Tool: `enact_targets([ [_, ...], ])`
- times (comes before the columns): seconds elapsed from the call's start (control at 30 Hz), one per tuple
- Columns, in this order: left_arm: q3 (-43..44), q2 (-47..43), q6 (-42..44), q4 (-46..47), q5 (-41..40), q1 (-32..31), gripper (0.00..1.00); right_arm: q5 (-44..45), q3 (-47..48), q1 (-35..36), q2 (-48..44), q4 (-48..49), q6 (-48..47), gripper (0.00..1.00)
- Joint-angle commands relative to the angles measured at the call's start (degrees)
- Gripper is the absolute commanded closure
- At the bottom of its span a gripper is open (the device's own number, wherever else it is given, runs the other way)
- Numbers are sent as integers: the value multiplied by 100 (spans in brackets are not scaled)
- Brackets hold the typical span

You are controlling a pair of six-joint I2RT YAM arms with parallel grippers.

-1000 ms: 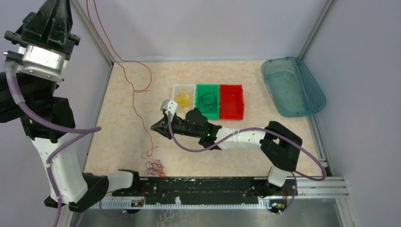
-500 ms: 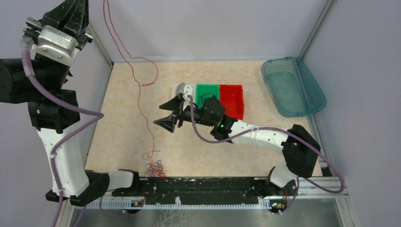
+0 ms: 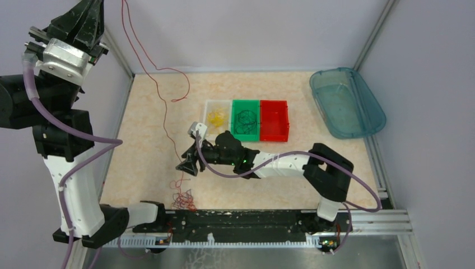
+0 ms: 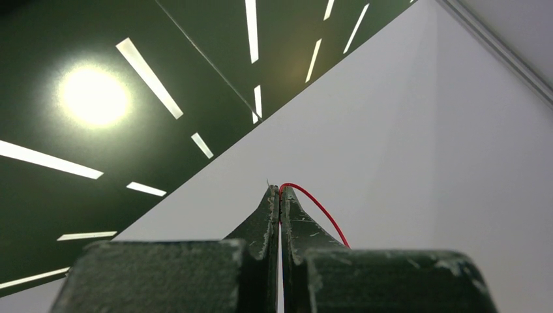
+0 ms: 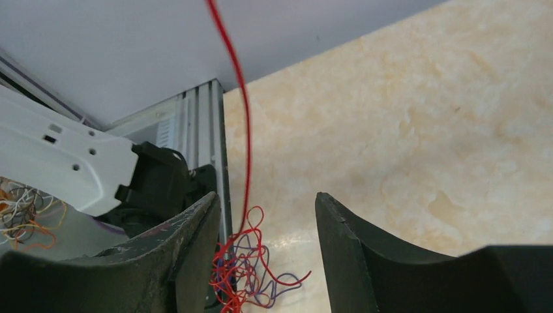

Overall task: Untangle the cables
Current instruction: Untie the cable.

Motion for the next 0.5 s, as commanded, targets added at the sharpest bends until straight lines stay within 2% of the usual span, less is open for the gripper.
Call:
enact_targets([
  [0.0, -79, -124, -53, 215, 72, -11, 100, -145, 136, 35, 353, 825, 483, 44],
  [0.07, -185, -171, -10, 233, 84, -11, 100, -726, 180, 40, 501, 1040, 550, 46],
  [0.1, -224, -194, -10, 248, 86, -11, 100, -782, 246, 40, 548, 960, 552, 54],
  [0.2, -286, -226, -22, 285, 96, -11, 100, -542, 399, -2, 508, 435, 343, 99],
  [0.37, -560, -400, -155, 219, 72, -11, 100, -230, 545, -453, -165, -123, 11, 100],
  [0.47, -849, -600, -724, -257, 31, -11, 100, -203, 662, -684, -727, -446, -236, 100],
])
